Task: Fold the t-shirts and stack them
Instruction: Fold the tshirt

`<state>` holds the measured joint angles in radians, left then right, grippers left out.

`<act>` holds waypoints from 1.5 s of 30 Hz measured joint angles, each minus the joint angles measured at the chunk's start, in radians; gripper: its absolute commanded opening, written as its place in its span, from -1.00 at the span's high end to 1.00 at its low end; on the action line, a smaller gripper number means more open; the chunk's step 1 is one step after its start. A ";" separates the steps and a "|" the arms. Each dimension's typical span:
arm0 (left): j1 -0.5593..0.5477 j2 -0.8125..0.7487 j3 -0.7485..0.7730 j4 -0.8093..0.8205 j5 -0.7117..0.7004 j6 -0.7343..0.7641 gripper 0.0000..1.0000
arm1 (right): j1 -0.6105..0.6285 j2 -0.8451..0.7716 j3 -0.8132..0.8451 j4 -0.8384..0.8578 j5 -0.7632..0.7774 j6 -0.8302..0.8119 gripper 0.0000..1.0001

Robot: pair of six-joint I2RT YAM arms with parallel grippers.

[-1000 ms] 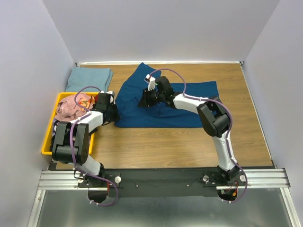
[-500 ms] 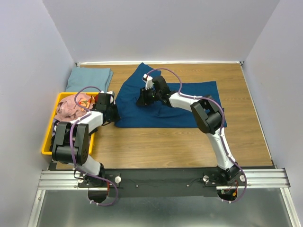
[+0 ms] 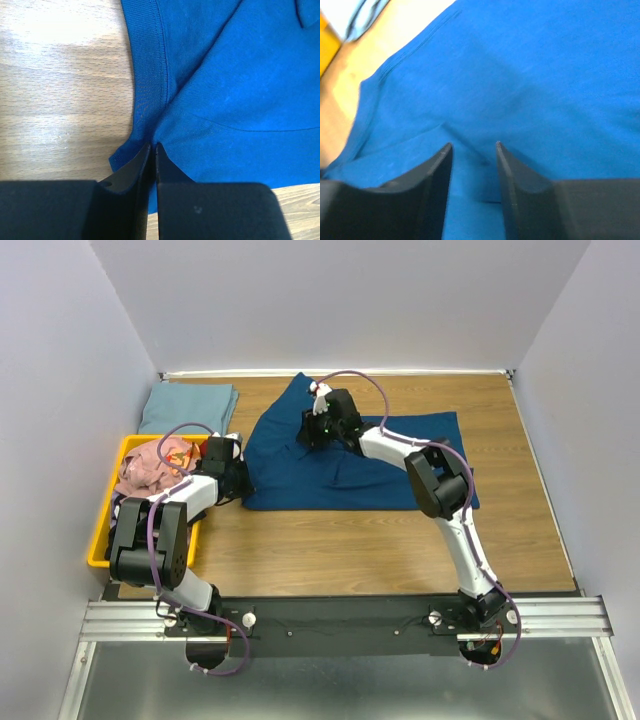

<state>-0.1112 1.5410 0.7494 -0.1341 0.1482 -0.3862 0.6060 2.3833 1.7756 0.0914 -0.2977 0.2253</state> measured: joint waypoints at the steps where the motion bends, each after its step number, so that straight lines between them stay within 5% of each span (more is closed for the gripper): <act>1: 0.000 0.000 0.000 0.000 0.000 0.000 0.74 | -0.005 0.000 0.009 -0.003 0.016 -0.008 -0.03; 6: 0.000 0.000 0.000 0.000 0.000 0.000 0.74 | -0.019 -0.021 -0.007 -0.016 0.077 -0.003 -0.34; 12: 0.000 0.000 0.000 -0.001 0.000 0.000 0.74 | -0.018 -0.145 -0.148 -0.021 0.079 0.180 -0.47; 18: 0.000 -0.001 0.000 -0.002 0.000 0.000 0.74 | -0.018 -0.248 -0.302 0.087 0.077 0.411 -0.47; 28: -0.002 -0.004 0.000 -0.007 0.000 0.000 0.74 | -0.018 -0.196 -0.357 0.223 0.071 0.675 -0.46; 45: -0.002 -0.006 0.000 -0.014 -0.002 0.001 0.74 | -0.018 -0.085 -0.302 0.303 0.026 0.777 -0.45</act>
<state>-0.1135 1.5352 0.7494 -0.1478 0.1467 -0.3855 0.5880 2.2986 1.4738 0.3943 -0.2722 1.0023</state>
